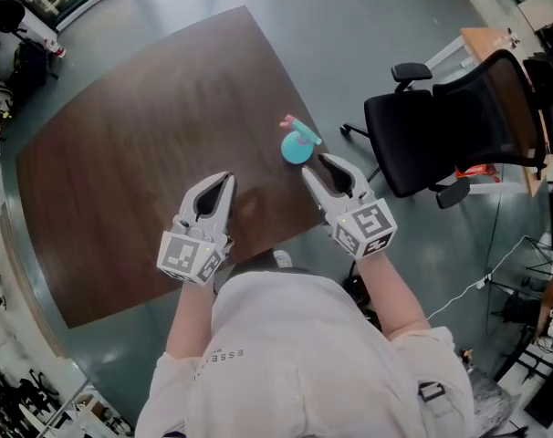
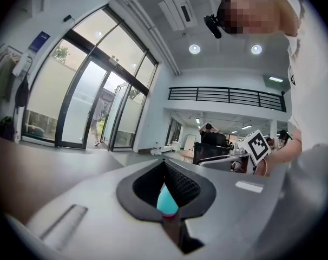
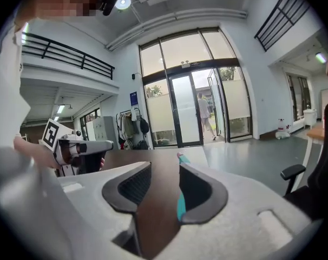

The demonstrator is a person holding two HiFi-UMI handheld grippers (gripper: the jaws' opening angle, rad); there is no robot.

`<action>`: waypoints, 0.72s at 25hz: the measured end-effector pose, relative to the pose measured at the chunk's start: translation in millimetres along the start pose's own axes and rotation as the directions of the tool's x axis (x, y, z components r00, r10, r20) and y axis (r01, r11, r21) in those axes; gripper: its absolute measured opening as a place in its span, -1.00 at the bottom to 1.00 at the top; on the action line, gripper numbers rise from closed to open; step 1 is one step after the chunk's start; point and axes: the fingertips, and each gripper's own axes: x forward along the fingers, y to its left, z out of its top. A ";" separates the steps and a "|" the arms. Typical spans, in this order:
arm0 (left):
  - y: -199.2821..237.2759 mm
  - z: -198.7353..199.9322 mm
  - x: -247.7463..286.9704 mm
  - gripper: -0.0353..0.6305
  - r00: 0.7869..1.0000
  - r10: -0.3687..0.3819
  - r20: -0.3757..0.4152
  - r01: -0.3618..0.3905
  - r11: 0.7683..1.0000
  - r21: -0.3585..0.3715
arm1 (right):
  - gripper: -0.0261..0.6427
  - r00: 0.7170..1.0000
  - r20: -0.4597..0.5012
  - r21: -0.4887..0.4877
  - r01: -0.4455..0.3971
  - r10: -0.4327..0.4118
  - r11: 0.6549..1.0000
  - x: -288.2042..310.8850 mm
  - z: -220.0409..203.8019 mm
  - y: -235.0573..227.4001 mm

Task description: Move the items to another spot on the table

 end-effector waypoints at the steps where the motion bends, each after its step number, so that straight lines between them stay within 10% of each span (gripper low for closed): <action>1: 5.0 -0.7 7.7 -0.84 1.000 -0.008 -0.005 0.008 1.000 -0.001 | -0.45 1.000 -0.001 -0.014 0.013 -0.013 1.000 7.3 1.0 -6.3; 18: 49.6 -41.4 65.9 -0.84 0.993 -0.031 -0.116 0.021 0.996 -0.092 | -0.17 0.991 -0.133 -0.066 -0.025 0.016 0.997 80.2 -46.6 -55.8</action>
